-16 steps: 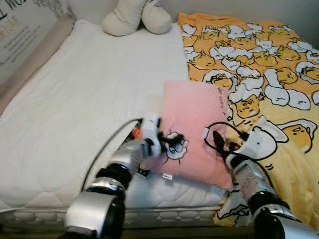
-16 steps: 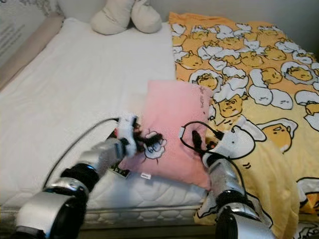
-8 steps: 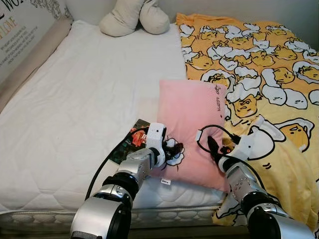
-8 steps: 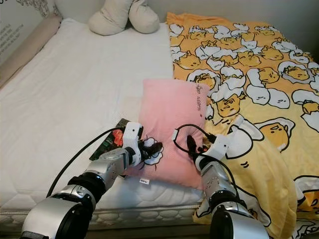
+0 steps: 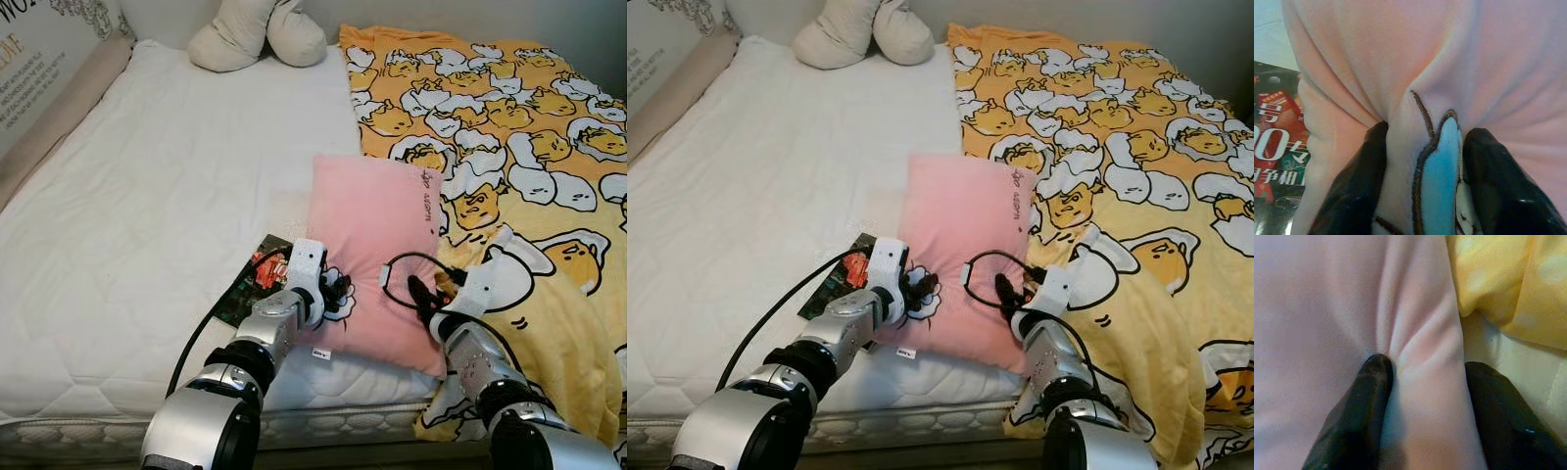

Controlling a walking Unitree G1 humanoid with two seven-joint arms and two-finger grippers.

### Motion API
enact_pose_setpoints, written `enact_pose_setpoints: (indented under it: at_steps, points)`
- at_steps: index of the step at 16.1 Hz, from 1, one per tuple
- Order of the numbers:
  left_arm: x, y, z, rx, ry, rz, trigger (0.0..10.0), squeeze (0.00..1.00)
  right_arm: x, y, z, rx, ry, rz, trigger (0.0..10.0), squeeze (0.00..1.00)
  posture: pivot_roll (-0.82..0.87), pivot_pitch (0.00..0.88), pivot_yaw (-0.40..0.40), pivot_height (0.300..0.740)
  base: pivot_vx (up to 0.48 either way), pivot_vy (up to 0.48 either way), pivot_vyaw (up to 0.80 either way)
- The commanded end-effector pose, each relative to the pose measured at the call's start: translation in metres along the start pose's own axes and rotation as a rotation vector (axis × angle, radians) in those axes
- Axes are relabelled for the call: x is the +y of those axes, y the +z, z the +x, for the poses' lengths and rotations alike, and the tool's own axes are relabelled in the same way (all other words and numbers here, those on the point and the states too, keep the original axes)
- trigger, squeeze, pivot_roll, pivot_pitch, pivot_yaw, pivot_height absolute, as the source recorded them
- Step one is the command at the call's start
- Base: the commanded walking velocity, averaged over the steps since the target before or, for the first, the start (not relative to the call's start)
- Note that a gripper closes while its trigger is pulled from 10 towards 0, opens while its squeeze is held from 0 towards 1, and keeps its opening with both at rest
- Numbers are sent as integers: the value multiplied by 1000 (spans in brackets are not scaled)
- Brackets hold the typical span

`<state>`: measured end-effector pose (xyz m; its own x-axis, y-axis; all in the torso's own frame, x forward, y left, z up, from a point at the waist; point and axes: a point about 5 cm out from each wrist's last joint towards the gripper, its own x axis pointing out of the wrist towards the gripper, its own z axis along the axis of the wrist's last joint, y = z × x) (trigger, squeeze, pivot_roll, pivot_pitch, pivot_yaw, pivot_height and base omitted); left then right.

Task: Clean up the room

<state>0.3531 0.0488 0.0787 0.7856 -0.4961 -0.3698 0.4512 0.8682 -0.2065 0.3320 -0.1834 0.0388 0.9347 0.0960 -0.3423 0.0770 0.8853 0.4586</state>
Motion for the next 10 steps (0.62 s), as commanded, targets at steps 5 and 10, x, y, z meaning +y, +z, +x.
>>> enact_pose_setpoints:
  at_steps: [5, 10]
  points:
    - [-4, -16, -1, 33, -19, 11, 0, 0, -16, -22, -9, 100, -68, -62, 0, 0, 91, 117, 6, 740, 0, 0, 0]
    - [-5, -8, 0, -22, -40, 22, 0, 0, -24, -32, -14, 162, -135, -90, 0, 0, 91, 102, -2, 740, 0, 0, 0]
